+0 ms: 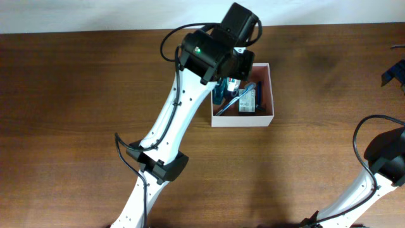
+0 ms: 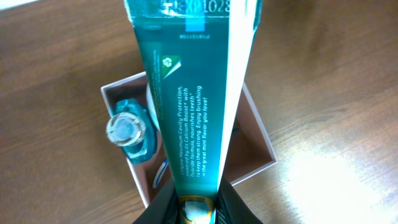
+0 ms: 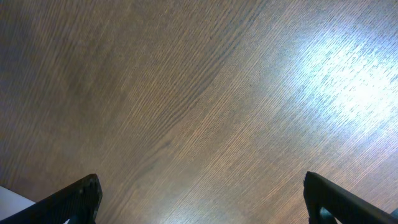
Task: Pack container
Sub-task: 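Lower the toothpaste into the box and open the left gripper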
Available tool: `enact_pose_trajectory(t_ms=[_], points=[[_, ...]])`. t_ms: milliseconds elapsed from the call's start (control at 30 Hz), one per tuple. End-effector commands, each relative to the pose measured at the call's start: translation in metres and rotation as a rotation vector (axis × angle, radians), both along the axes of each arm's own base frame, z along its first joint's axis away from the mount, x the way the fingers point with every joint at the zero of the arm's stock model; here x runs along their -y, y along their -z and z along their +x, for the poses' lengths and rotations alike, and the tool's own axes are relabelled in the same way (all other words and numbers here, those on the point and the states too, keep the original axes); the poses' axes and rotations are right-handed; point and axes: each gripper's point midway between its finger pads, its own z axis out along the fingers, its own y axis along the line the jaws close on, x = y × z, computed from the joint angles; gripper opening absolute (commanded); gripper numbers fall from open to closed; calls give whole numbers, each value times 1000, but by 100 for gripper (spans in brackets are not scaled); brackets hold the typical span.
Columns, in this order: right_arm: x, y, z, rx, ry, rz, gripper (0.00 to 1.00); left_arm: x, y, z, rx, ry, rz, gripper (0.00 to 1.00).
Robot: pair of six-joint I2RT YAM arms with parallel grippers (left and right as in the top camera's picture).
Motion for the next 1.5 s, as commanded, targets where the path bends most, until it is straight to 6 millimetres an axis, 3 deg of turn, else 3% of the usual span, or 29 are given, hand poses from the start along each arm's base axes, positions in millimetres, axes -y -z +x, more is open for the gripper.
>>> enact_pose_trajectory(t_ms=[0, 300, 667, 1467], points=[[2, 5, -2, -20, -6, -5, 99, 4, -13, -6, 49, 62, 15, 18], [2, 5, -2, -20, -7, -5, 99, 24, 19, -6, 20, 142, 80, 18], [2, 5, -2, -20, -7, -5, 99, 53, 40, -18, 11, 208, 101, 18], [2, 5, -2, -20, -6, -5, 99, 61, 112, -3, -48, 198, 176, 26]])
